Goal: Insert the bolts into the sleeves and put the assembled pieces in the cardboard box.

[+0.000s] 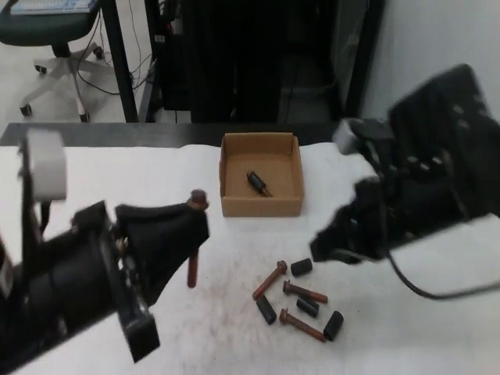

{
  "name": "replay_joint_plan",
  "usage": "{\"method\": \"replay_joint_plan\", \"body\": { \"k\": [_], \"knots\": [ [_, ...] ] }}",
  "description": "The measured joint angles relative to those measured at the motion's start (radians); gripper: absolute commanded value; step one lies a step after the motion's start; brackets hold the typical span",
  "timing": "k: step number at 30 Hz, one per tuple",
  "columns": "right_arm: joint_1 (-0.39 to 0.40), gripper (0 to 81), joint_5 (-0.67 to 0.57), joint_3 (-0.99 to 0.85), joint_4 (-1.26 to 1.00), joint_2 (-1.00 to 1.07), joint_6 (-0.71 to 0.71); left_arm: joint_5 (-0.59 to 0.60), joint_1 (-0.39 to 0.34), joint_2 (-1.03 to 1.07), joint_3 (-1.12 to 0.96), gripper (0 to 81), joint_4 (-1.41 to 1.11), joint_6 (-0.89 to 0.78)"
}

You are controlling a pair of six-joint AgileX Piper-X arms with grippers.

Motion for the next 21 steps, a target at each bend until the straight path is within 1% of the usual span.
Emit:
{"method": "replay_joint_plan", "body": {
  "k": [1, 3, 6, 8, 12, 16, 21],
  "knots": [
    [0.030, 7.2, 0.011, -0.028, 0.002, 0.067, -0.009, -0.029, 0.004, -0.005, 0.008, 0.2, -0.008, -0.003],
    [0.061, 13.9, 0.059, -0.093, 0.011, 0.135, -0.041, -0.113, 0.012, -0.008, 0.015, 0.2, -0.022, 0.001],
    [0.089, 26.5, 0.136, -0.174, 0.048, 0.215, -0.086, -0.281, 0.023, -0.008, 0.016, 0.2, -0.039, 0.040],
    [0.093, 31.7, 0.166, -0.210, 0.077, 0.233, -0.102, -0.362, 0.030, -0.008, 0.016, 0.2, -0.046, 0.080],
    [0.096, 32.0, 0.187, -0.238, 0.114, 0.286, -0.108, -0.404, 0.036, -0.008, 0.016, 0.2, -0.046, 0.136],
    [0.100, 32.0, 0.204, -0.242, 0.123, 0.298, -0.108, -0.411, 0.036, -0.008, 0.016, 0.2, -0.048, 0.165],
    [0.123, 32.1, 0.236, -0.243, 0.123, 0.320, -0.130, -0.412, 0.036, -0.008, 0.016, 0.2, -0.020, 0.176]
  ]
}}
